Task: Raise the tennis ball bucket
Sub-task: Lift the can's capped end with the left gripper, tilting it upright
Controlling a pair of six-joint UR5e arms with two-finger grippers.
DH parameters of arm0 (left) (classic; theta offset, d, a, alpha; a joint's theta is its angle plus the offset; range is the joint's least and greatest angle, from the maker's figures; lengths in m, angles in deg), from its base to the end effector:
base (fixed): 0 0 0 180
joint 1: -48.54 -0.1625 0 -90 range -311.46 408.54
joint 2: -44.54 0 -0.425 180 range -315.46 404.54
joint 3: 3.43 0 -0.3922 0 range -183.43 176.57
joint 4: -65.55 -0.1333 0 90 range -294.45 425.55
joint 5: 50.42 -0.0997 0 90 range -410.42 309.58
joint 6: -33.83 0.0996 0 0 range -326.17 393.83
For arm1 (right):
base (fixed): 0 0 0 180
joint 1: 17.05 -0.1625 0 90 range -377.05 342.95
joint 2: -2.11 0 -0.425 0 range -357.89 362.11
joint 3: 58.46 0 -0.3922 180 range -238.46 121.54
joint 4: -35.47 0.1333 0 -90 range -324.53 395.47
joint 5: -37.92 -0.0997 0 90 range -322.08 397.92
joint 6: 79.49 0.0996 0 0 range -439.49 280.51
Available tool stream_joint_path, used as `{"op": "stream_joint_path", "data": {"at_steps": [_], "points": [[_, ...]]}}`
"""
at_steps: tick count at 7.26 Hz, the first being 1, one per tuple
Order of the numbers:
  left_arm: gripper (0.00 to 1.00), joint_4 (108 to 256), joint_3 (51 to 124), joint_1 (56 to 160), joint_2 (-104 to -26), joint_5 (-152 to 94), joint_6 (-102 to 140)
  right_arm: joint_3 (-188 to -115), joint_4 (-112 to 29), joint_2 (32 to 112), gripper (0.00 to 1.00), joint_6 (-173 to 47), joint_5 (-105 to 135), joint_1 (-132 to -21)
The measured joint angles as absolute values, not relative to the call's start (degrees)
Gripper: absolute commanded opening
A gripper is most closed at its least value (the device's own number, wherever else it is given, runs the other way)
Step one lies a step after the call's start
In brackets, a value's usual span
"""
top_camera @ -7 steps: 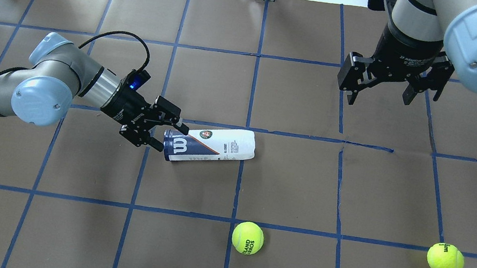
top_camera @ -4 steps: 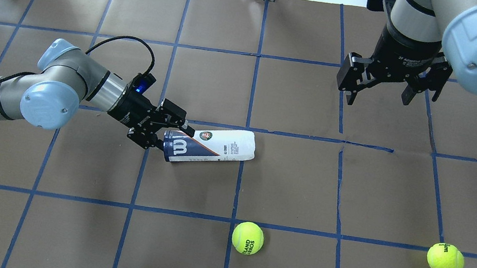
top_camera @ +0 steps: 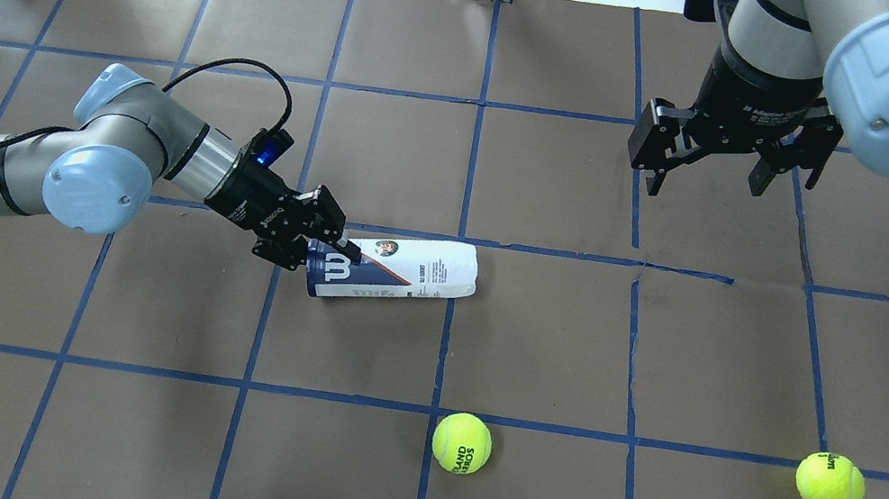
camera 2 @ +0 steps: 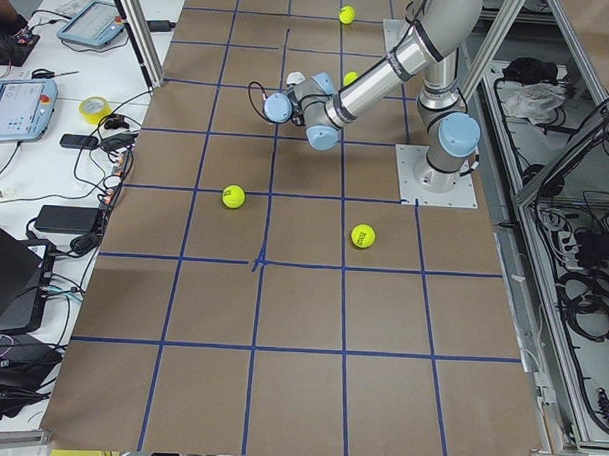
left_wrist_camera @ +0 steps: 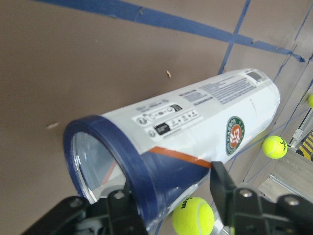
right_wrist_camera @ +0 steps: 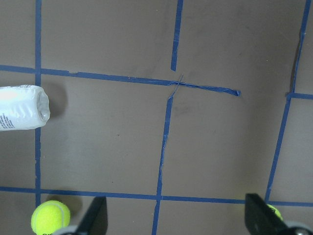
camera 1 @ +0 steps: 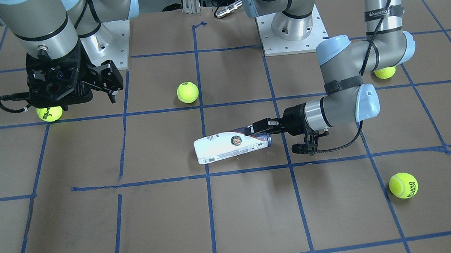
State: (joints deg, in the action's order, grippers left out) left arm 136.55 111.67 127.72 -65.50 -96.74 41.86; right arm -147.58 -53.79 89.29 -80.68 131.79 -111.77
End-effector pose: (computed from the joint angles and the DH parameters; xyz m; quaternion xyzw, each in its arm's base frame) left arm -0.1084 -0.5095 0.1752 0.1061 -0.9019 -0.1477 0.3919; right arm 0.1679 -0.4957 0.4698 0.0523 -0.9978 -0.0223 0.0345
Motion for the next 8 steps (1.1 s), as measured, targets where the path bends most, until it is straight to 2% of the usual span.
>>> {"op": "stream_joint_path", "data": {"at_steps": [2,5,8], "points": [[0.0,136.6,107.4,127.9,-64.6,-97.1,33.3,-147.6,-54.0,89.3,1.0,-80.7,131.8,-111.7],[0.0,137.1,94.6,132.4,-63.7,-101.8,16.3,-147.6,-54.5,89.3,1.0,-80.7,131.8,-111.7],[0.0,136.9,83.3,139.4,-63.9,-118.4,8.6,-147.6,-54.6,89.3,1.0,-81.0,131.8,-111.7]]}}
